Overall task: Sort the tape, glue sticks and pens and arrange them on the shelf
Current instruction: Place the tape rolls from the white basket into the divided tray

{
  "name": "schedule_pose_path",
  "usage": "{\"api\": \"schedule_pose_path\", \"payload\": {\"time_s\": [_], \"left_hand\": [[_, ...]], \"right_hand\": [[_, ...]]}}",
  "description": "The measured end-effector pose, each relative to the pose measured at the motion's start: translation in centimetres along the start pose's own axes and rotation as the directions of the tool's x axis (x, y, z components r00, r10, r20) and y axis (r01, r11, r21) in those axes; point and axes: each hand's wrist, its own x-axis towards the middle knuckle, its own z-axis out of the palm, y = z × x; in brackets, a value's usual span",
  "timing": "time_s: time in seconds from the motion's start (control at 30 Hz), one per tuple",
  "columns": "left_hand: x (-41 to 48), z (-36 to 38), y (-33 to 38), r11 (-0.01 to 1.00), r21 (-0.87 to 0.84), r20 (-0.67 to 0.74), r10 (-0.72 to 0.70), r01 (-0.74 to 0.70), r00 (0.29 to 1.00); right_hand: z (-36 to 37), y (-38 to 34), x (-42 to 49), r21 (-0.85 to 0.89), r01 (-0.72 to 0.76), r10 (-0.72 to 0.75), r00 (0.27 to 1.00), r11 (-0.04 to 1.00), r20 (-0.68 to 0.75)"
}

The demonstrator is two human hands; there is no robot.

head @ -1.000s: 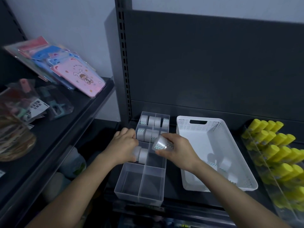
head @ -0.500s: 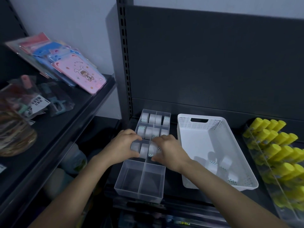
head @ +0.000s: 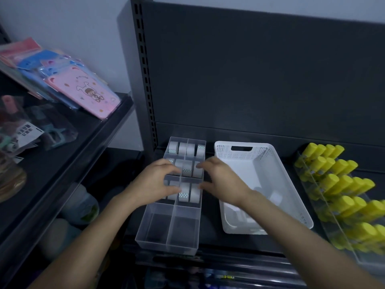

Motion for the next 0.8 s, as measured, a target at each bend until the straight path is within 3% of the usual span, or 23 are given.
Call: {"api": "schedule_pose_path", "payload": {"time_s": [0.23, 0.43, 0.6, 0.8], "left_hand": [[2.4, 2.6, 4.9, 0.992, -0.051, 0.134, 0.121, -0.115, 0.984], [4.8, 6.6, 9.9, 0.961, 0.01, 0.355, 0.254, -0.276, 0.899], [6.3, 9.5, 12.2, 0.888, 0.257, 0.635, 0.141, -0.381, 0.759], [7.4, 10.9, 12.8, 0.87, 0.309, 0.733, 0.038, -0.383, 0.679]], "right_hand": [[-3.9, 6.1, -4.3, -0.048, -0.233, 0.233, 0.972, 0.971, -0.01], [-4.8, 9.6, -7.8, -0.068, -0.33, 0.332, 0.943, 0.942, 0.033], [-4.5, 10.4, -9.1, -0.081, -0.331, 0.34, 0.926, 0.94, 0.163], [-4.3, 11.4, -9.2, -0.152, -0.33, 0.356, 0.911, 0.932, 0.208]]}}
